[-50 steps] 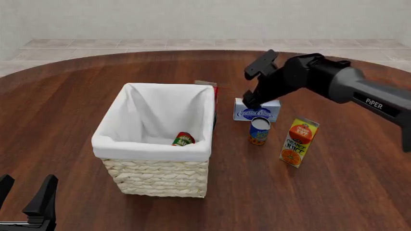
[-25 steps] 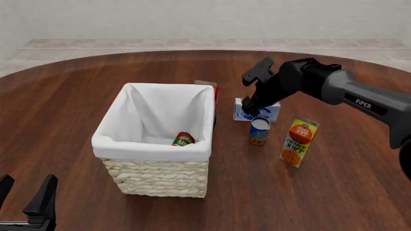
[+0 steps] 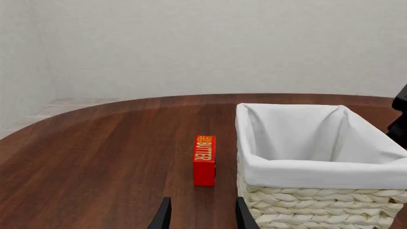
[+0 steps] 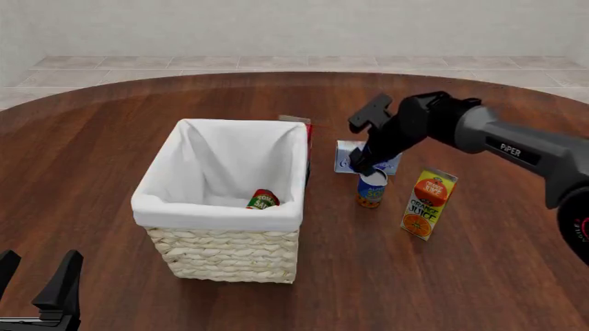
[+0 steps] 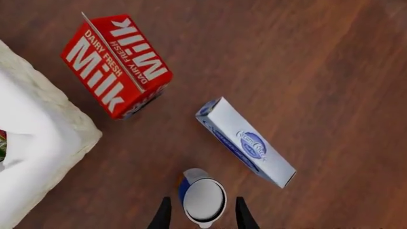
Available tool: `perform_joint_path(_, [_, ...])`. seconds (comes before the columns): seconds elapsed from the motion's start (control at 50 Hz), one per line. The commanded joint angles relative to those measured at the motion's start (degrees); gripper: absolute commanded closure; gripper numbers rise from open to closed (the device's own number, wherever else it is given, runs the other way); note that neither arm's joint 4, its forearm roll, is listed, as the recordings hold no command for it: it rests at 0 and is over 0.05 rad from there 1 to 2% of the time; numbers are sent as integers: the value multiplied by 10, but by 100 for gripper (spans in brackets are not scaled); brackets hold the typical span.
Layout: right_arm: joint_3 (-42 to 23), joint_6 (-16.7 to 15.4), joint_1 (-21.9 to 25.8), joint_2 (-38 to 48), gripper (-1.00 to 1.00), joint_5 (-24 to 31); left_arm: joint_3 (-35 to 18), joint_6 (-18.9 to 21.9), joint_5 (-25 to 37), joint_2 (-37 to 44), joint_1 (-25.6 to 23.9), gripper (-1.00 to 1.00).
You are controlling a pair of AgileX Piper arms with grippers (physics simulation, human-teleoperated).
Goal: Pick up the alphabet soup and the tomato sauce, and put them in the basket.
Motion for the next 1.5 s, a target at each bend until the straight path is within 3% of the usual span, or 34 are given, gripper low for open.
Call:
perform_joint_path(0.02, [1, -5, -6, 11, -100, 0, 0, 0, 0, 0, 0, -100])
perform_joint_path(1.5, [36, -3, -21, 41, -100, -42, 0, 0, 0, 0, 0, -100])
